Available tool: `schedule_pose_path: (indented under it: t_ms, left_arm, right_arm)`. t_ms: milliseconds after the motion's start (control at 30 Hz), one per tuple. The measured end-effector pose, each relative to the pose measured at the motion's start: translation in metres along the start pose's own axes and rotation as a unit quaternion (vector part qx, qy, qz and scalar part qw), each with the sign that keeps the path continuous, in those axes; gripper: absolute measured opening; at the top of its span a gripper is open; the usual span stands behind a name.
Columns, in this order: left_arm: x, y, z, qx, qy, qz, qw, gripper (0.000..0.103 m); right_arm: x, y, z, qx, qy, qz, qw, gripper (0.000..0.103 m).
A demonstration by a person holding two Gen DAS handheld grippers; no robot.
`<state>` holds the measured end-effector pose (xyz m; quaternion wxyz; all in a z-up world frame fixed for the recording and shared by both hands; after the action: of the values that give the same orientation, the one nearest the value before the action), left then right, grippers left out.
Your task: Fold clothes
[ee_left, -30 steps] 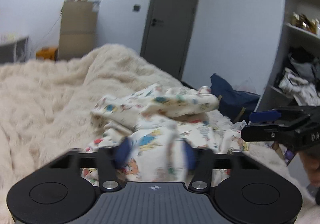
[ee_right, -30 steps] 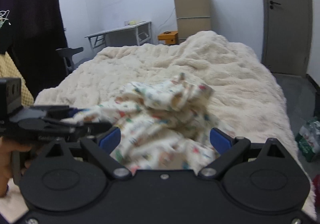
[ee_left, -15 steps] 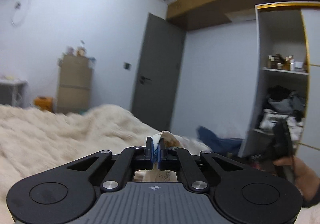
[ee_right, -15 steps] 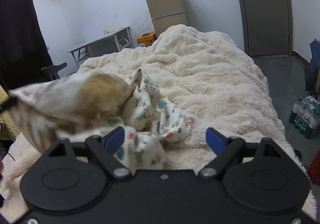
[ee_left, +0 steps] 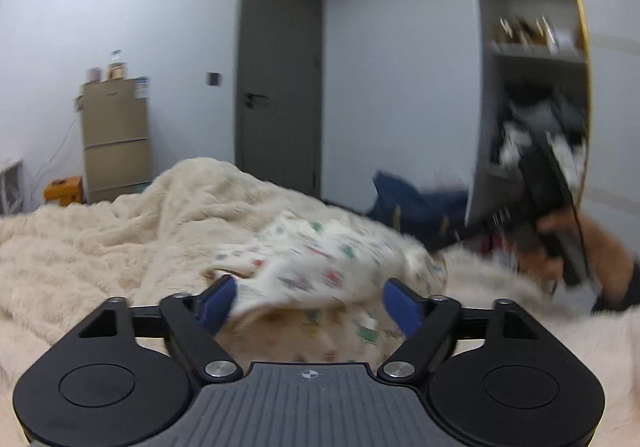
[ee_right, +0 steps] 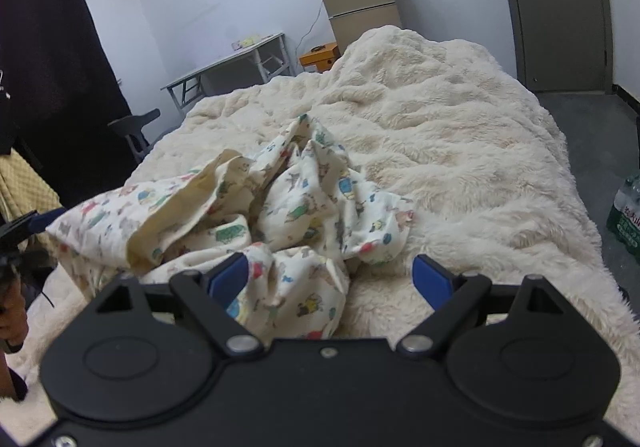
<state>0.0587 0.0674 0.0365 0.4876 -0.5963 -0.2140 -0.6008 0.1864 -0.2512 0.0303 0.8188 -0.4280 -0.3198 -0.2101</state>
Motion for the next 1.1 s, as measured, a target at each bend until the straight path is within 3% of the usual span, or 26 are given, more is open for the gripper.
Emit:
schedule_pose_path:
  t_ms: [167, 333, 367, 433, 500, 600, 900, 1100]
  left_arm:
    - [0.015, 0.062, -0.048, -0.019, 0.061, 0.053, 0.9966, 0.087]
    - [0.003, 0.12, -0.078, 0.008, 0.116, 0.107, 0.9874, 0.083]
    - [-0.001, 0.123, -0.081, 0.017, 0.132, 0.108, 0.9852, 0.078]
    - [-0.009, 0.13, -0.088, 0.037, 0.162, 0.11, 0.9799, 0.045]
    - [-0.013, 0.129, -0.089, 0.049, 0.178, 0.105, 0.9772, 0.027]
    - [-0.011, 0.117, -0.08, 0.058, 0.173, 0.086, 0.9794, 0.014]
    - [-0.007, 0.094, -0.062, 0.103, 0.176, 0.082, 0.9754, 0.012]
    - [0.007, 0.075, -0.059, 0.119, 0.165, 0.05, 0.9778, 0.011]
  right_arm:
    - [-0.003, -0.009, 0.01, 0.008, -0.031, 0.009, 0.999, 0.092]
    - [-0.004, -0.016, 0.012, -0.002, -0.056, 0.012, 0.998, 0.092]
    - [-0.004, -0.017, 0.01, -0.006, -0.059, 0.012, 0.998, 0.092]
    - [-0.005, -0.016, 0.007, -0.012, -0.059, 0.014, 0.998, 0.092]
    - [-0.007, -0.015, 0.004, -0.014, -0.059, 0.018, 0.998, 0.092]
    - [-0.01, -0.013, 0.004, -0.016, -0.061, 0.022, 0.998, 0.092]
    - [-0.018, -0.007, 0.01, -0.02, -0.079, 0.035, 0.996, 0.092]
    - [-0.017, -0.009, 0.011, -0.02, -0.08, 0.033, 0.996, 0.092]
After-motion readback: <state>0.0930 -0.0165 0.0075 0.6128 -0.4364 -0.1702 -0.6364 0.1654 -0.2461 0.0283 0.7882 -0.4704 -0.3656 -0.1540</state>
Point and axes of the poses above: each gripper's, at about its wrist camera, not at the fingertips, and y roughly the way its jaws point, z to its left, x to its top, the point moved 5 cm from there along y, roughly the way its jaws point, and after that the axes turned 10 degrees about y, right-handed, at the moved point
